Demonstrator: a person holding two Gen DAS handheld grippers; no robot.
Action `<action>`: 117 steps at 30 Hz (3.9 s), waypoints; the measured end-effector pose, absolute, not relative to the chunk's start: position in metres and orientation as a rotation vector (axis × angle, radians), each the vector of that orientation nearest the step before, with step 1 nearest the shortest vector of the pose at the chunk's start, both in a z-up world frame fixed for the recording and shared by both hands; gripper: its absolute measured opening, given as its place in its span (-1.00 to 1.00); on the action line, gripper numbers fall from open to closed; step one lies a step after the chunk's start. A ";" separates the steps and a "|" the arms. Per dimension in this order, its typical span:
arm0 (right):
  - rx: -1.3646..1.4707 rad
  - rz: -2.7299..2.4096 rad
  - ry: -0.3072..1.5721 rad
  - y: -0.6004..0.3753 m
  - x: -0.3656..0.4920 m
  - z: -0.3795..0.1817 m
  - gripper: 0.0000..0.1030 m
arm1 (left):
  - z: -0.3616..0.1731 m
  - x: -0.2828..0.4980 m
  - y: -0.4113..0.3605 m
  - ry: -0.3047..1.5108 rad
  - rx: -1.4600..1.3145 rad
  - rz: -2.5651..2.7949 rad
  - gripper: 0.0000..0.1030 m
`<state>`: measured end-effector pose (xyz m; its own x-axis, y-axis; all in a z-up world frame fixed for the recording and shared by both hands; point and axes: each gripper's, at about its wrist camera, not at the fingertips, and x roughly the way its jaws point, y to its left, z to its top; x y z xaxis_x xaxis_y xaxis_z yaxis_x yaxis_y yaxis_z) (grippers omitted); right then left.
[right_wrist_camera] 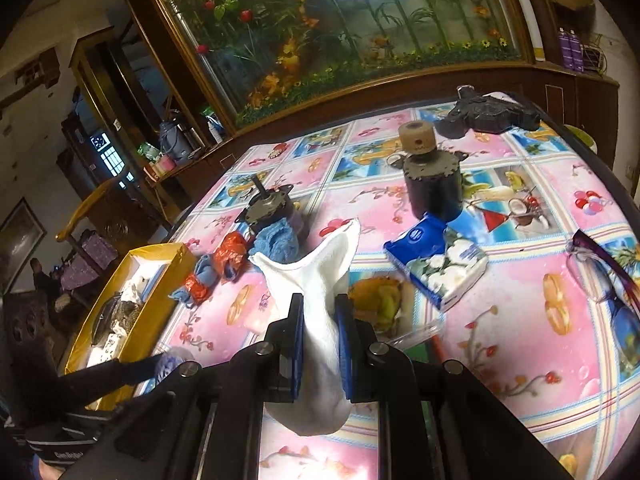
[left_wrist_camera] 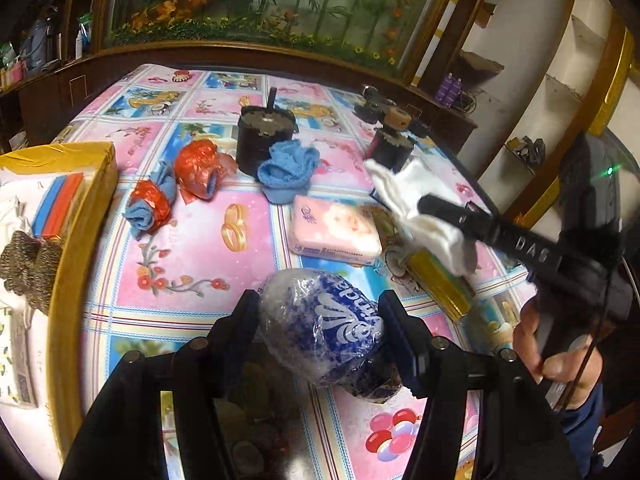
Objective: Organize soft objects
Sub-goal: 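Carry the blue-white bag with left tool while right tool carries the white sock toward the box, then release the blue-white bag in the box with left tool while right tool releases the white sock, then grasp the blue cloth with red bag with left tool while right tool grasps the striped sponge pack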
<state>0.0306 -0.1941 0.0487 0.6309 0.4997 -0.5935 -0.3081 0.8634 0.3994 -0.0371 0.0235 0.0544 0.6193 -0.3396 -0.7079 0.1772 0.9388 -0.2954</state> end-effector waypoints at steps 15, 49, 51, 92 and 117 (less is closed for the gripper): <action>0.290 0.539 0.795 -0.160 0.010 0.047 -0.70 | 0.080 -0.055 0.074 0.777 -0.269 -0.242 0.18; 0.004 0.889 0.874 0.094 -0.033 0.069 -0.68 | 0.056 -0.135 0.293 0.721 -0.431 0.172 0.18; -0.010 0.900 0.870 0.110 -0.031 0.071 -0.68 | 0.054 -0.138 0.294 0.726 -0.421 0.178 0.19; -0.044 0.893 0.835 0.142 -0.016 0.068 -0.34 | 0.059 -0.137 0.276 0.749 -0.361 0.135 0.49; 0.345 0.533 0.733 -0.188 0.014 0.065 -0.04 | 0.092 -0.067 0.128 0.828 -0.211 -0.123 0.59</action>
